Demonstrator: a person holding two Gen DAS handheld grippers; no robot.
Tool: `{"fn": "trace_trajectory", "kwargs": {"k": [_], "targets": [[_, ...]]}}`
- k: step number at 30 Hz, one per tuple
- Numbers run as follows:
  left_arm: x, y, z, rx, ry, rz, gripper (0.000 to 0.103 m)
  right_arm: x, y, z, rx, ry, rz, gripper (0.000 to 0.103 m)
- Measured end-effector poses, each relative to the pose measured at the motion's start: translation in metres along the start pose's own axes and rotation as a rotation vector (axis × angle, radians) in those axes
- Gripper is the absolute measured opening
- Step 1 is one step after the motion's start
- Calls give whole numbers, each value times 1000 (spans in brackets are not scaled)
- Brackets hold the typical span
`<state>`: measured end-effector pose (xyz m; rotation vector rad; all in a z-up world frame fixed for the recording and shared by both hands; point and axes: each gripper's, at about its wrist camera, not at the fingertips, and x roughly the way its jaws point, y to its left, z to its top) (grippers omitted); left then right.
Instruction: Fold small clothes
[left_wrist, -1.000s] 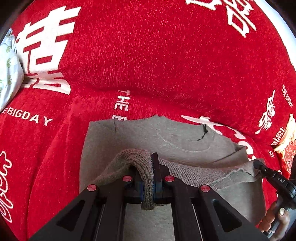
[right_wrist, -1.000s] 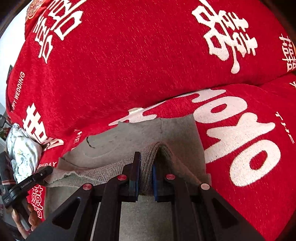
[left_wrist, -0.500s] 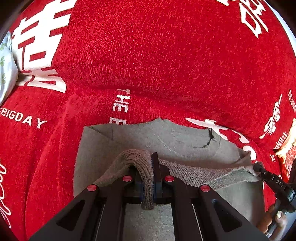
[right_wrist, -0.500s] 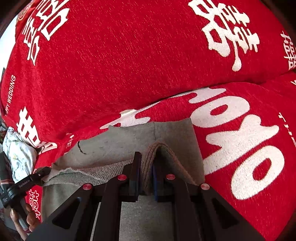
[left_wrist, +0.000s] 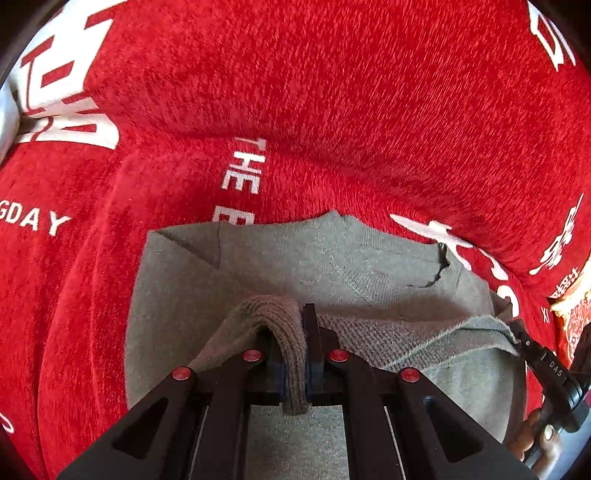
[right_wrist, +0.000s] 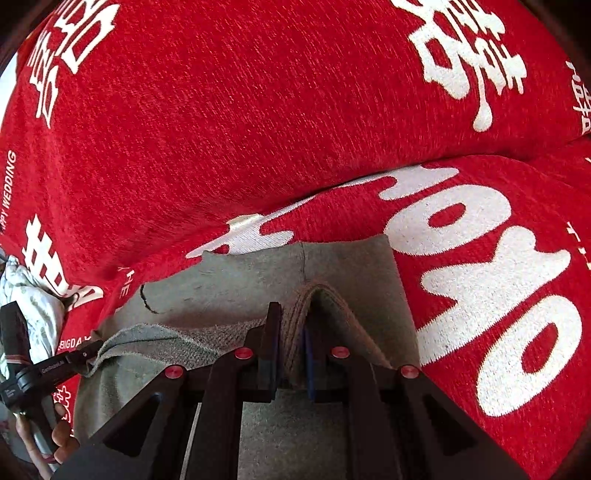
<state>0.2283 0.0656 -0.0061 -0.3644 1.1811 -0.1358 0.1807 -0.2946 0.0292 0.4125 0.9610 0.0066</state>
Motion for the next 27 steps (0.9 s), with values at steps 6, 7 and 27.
{"fn": "trace_trajectory", "kwargs": {"k": [6, 7, 27], "targets": [[8, 15, 9, -105, 68, -102, 9, 6, -11, 3, 80, 33, 70, 35], [7, 17, 9, -104, 68, -131, 15, 5, -11, 3, 85, 31, 82, 55], [10, -41, -14, 205, -3, -11, 91, 20, 79, -27, -411, 104, -102, 76]]}}
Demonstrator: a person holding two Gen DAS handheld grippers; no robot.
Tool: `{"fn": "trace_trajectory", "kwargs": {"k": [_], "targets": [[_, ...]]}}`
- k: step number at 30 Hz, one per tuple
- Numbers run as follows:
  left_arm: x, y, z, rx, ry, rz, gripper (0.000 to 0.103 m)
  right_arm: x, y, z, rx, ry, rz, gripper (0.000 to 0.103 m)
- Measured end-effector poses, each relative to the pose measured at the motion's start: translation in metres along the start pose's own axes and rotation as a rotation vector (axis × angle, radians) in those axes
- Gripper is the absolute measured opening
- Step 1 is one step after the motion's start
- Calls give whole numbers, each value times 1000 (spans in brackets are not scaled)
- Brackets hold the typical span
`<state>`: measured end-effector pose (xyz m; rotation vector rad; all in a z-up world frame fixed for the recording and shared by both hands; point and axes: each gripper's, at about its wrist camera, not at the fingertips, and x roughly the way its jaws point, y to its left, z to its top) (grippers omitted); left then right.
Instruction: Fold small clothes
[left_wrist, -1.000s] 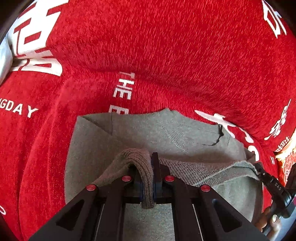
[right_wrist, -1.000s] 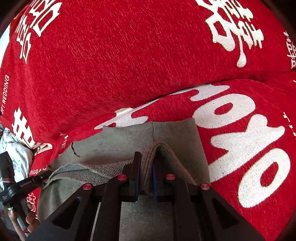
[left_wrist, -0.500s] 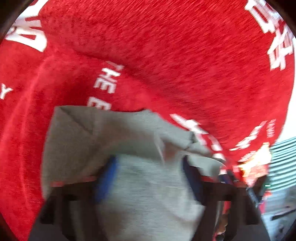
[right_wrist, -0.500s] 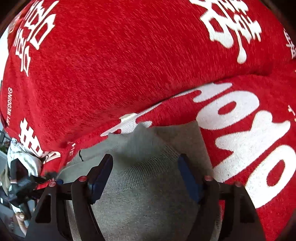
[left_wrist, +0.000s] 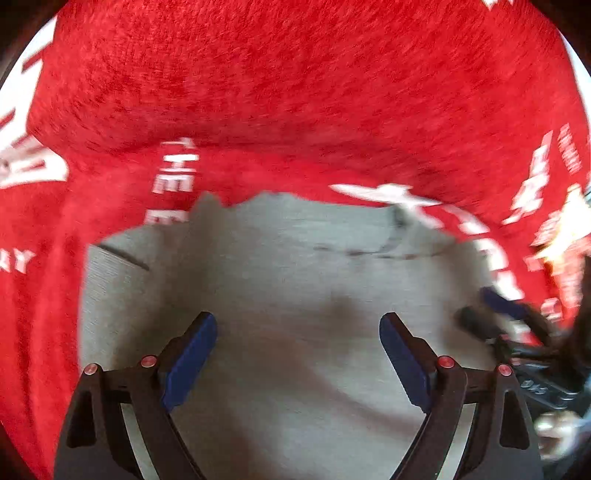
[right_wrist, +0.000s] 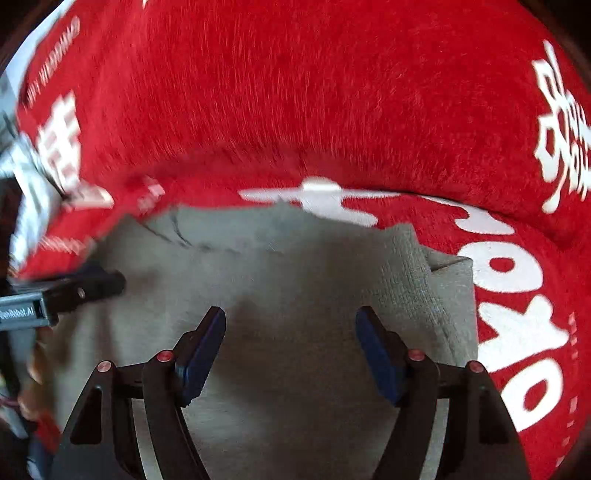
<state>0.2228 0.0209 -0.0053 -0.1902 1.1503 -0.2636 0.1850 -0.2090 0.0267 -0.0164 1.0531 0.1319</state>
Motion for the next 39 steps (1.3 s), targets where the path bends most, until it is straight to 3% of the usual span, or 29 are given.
{"fn": "trace_trajectory", "kwargs": {"k": [2, 6, 9, 13, 15, 18, 20, 24, 27, 29, 33, 39], "targets": [[5, 4, 0, 32, -24, 57, 91, 11, -8, -1, 12, 23, -61, 76], [4, -1, -11, 132, -43, 139, 91, 13, -28, -1, 65, 7, -104, 76], [-11, -8, -18, 116, -67, 176, 90, -3, -31, -6, 105, -10, -107, 76], [-51, -18, -49, 99, -142, 45, 90, -44, -6, -31, 50, -80, -3, 78], [-60, -25, -73, 106, -149, 21, 91, -55, 15, -47, -12, -92, 38, 79], [-54, -30, -94, 140, -128, 92, 91, -49, 37, -67, -100, -64, 36, 79], [-52, -27, -108, 171, -142, 151, 91, -38, 37, -76, -129, -49, -43, 79], [-74, -15, -115, 110, -165, 120, 91, -59, 20, -87, -54, -96, -81, 80], [-85, -16, -125, 86, -197, 91, 91, -79, 24, -97, -20, -155, -29, 81], [-79, -21, -135, 110, -184, 113, 91, -75, 32, -106, -28, -144, -11, 81], [-71, -22, -164, 172, -215, 192, 91, -69, 33, -139, -54, -147, -82, 82], [-93, 2, -196, 120, -247, 147, 91, -87, 12, -173, -7, -224, -90, 82]]}}
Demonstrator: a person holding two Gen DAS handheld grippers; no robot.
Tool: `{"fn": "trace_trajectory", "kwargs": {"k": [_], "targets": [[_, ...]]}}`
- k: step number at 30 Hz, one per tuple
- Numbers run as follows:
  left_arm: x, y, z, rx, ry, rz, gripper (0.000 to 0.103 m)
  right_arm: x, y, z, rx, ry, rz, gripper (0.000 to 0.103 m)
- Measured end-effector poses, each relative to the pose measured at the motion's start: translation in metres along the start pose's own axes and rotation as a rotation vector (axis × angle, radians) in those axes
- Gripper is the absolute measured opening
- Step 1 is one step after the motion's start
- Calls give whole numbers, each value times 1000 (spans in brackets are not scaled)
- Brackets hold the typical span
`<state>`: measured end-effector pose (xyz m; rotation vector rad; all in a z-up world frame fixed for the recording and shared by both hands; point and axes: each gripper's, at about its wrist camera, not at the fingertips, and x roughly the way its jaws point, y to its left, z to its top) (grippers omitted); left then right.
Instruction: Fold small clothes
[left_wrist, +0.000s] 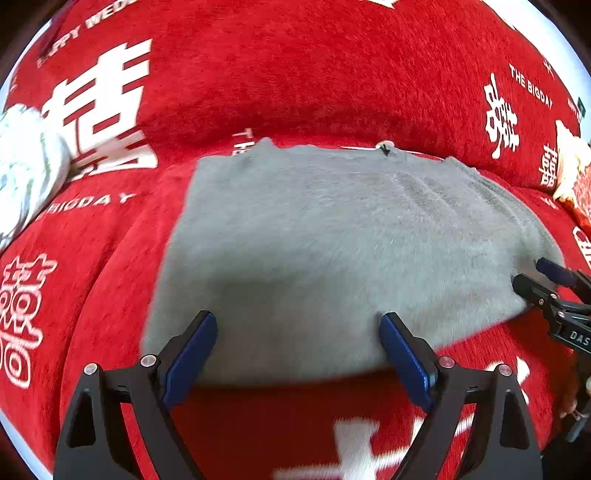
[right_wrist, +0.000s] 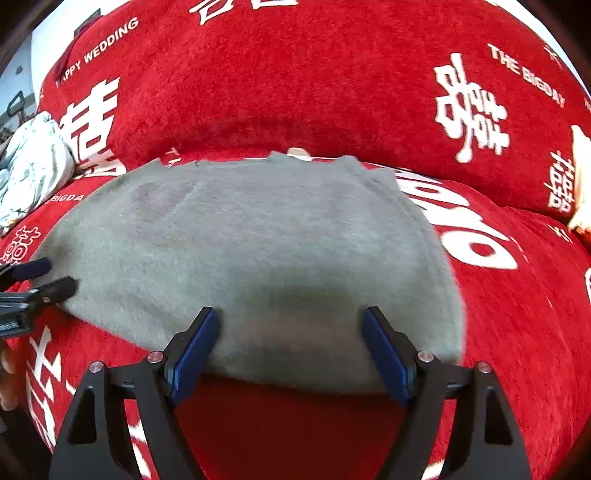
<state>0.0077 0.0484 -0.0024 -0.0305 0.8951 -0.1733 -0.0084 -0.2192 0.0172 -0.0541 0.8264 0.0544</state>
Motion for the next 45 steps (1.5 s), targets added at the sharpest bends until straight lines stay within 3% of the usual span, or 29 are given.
{"fn": "trace_trajectory", "kwargs": {"k": [3, 6, 11, 14, 15, 23, 26, 28, 29, 34, 39, 41, 42, 45], "targets": [[-16, 14, -7, -42, -13, -16, 91, -9, 2, -7, -36, -13, -17, 83], [-32, 40, -14, -157, -39, -43, 91, -23, 1, -9, -20, -27, -32, 83], [-20, 85, -25, -412, 54, -251, 91, -34, -9, -8, 56, -49, -48, 83], [-19, 88, -24, -444, 31, -276, 92, -38, -8, -2, 86, -59, -22, 83], [-17, 89, -23, -463, 22, -292, 102, -40, -5, 0, 85, -63, -11, 83], [9, 99, -6, -630, -59, -497, 102, -50, 26, 16, 17, -96, 39, 83], [18, 98, 3, -615, -46, -542, 64, -45, 37, 27, -11, -89, 46, 83], [26, 105, 1, -654, -47, -570, 59, -42, 45, 38, -36, -85, 48, 83], [28, 109, -1, -669, -62, -584, 47, -38, 51, 47, -49, -82, 58, 83], [31, 120, -7, -688, -102, -645, 38, -1, 83, 100, -79, 13, 163, 84], [31, 116, -6, -654, -100, -621, 35, 72, 144, 151, -91, 193, 270, 84], [32, 118, -6, -663, -98, -625, 32, 100, 172, 163, -96, 249, 281, 84], [33, 119, -6, -665, -94, -613, 26, 113, 186, 168, -97, 276, 286, 84], [35, 118, -4, -648, -73, -575, 25, 153, 230, 178, -124, 398, 308, 84]]}}
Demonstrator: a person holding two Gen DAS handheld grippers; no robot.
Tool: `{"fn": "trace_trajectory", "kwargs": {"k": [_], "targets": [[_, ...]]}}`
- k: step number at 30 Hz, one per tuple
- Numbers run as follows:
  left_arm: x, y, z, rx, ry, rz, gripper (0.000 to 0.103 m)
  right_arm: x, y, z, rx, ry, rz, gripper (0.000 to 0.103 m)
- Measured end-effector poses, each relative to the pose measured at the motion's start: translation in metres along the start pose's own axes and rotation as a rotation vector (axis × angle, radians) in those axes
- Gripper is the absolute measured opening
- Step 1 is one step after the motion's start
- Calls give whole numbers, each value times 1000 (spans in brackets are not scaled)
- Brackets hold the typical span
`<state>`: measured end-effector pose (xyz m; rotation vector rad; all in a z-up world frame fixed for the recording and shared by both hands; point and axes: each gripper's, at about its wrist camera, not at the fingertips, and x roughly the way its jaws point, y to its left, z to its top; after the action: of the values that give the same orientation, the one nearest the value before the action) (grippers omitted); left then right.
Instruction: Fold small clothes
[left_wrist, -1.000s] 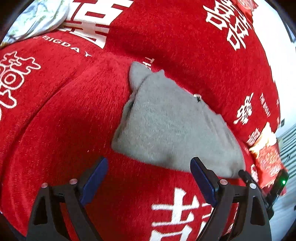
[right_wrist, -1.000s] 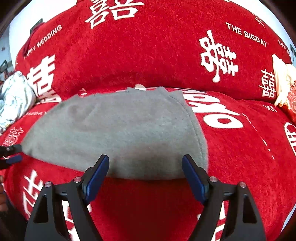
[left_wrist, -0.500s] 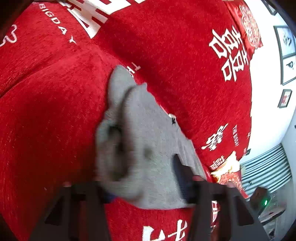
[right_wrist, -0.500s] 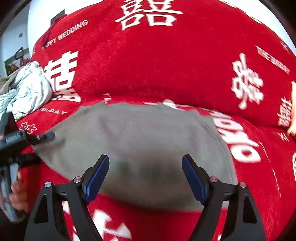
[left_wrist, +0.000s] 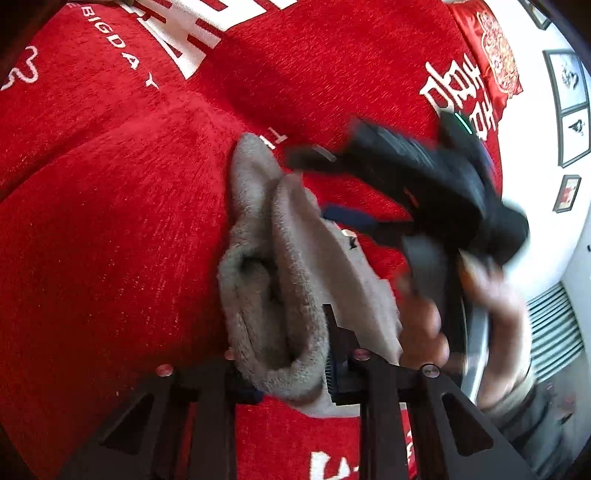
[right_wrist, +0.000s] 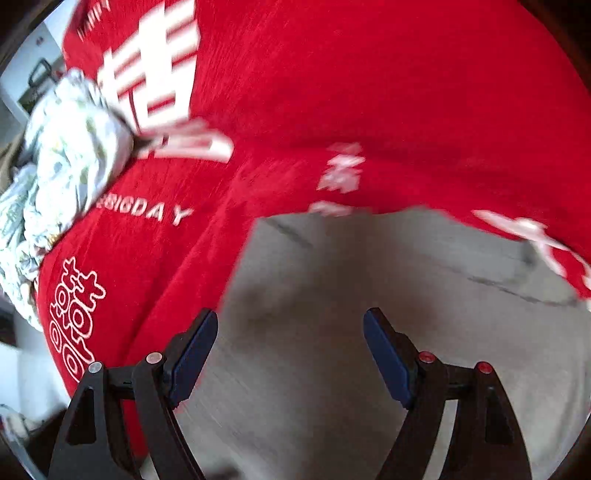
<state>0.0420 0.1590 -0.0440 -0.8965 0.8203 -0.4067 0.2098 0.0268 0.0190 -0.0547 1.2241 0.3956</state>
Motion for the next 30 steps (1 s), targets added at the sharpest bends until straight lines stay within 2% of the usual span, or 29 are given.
{"fn": "trace_trajectory", "kwargs": {"k": [1, 4, 6, 8, 10, 12, 14, 18, 30], "targets": [[1, -2, 0, 8, 2, 10, 25, 13, 9, 8, -15, 32, -20, 84], [4, -8, 0, 37, 6, 32, 25, 50, 38, 22, -107, 101, -190, 86], [6, -10, 0, 47, 13, 44, 25, 61, 53, 20, -174, 104, -288, 84], [6, -11, 1, 54, 14, 45, 25, 60, 53, 19, -176, 95, -299, 71], [7, -12, 2, 55, 12, 50, 25, 53, 43, 19, -167, 87, -321, 29], [7, -13, 1, 63, 14, 66, 15, 43, 29, 20, -149, 91, -270, 25], [7, -16, -2, 77, 17, 94, 15, 33, 21, 18, -129, 75, -217, 24], [9, -40, -7, 179, 11, 219, 15, 14, 10, 16, -64, 27, -135, 24], [10, -83, -18, 313, 43, 355, 15, -31, -25, 19, 42, -68, 10, 24]]}}
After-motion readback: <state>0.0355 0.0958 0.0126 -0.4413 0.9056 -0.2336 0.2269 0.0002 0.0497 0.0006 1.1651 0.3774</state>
